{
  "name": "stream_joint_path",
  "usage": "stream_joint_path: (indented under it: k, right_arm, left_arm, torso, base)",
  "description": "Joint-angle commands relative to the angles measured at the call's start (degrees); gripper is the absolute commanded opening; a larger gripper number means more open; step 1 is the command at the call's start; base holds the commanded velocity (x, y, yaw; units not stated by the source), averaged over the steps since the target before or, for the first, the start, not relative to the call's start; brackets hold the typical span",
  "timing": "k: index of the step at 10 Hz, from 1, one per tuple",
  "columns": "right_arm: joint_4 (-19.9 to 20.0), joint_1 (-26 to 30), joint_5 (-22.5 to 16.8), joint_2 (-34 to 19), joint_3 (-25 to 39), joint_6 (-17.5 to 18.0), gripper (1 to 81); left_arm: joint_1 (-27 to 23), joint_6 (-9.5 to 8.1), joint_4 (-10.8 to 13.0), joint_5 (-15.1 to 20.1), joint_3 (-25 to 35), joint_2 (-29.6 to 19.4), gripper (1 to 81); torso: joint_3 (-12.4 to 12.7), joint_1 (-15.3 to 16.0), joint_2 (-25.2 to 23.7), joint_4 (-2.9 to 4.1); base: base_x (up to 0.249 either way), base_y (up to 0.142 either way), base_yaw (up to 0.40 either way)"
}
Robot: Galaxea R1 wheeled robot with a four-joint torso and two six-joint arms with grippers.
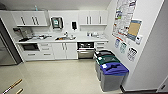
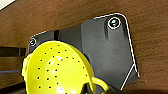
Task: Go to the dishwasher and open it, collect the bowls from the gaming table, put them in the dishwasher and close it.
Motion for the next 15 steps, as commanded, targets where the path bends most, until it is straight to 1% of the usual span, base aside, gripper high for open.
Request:
stream_joint_path:
  k: [1,5,12,15]
  right_arm:
    - [-0.6,2.0,-2.2,-0.7,-0.1,-0.1,1.0]
    - [-0.6,1.9,-2.1,-0.8,-0.1,-0.1,1.0]
    - [-0.6,2.2,-2.2,-0.7,-0.1,-0.1,1.0]
    - [-0.6,2.2,-2.2,-0.7,-0.1,-0.1,1.0]
  left_arm:
    - [-2.0,0.04,-0.2,1.0,0.5,-1.5,1.0]
    - [-1.9,0.04,-0.2,1.0,0.5,-1.5,1.0]
    - [-2.0,0.04,-0.3,0.9,0.5,-1.5,1.0]
    - [-1.9,0.04,-0.3,0.9,0.5,-1.5,1.0]
  torso:
    - [0.0,0.0,0.0,0.0]
    - [0.0,0.0,0.0,0.0]
    - [0.0,0.0,0.0,0.0]
    - [0.0,0.0,0.0,0.0]
  base:
    - [0.109,0.0,0.0]
    - [0.111,0.0,0.0]
    - [0.113,0.075,0.0]
    - [0.135,0.0,0.0]
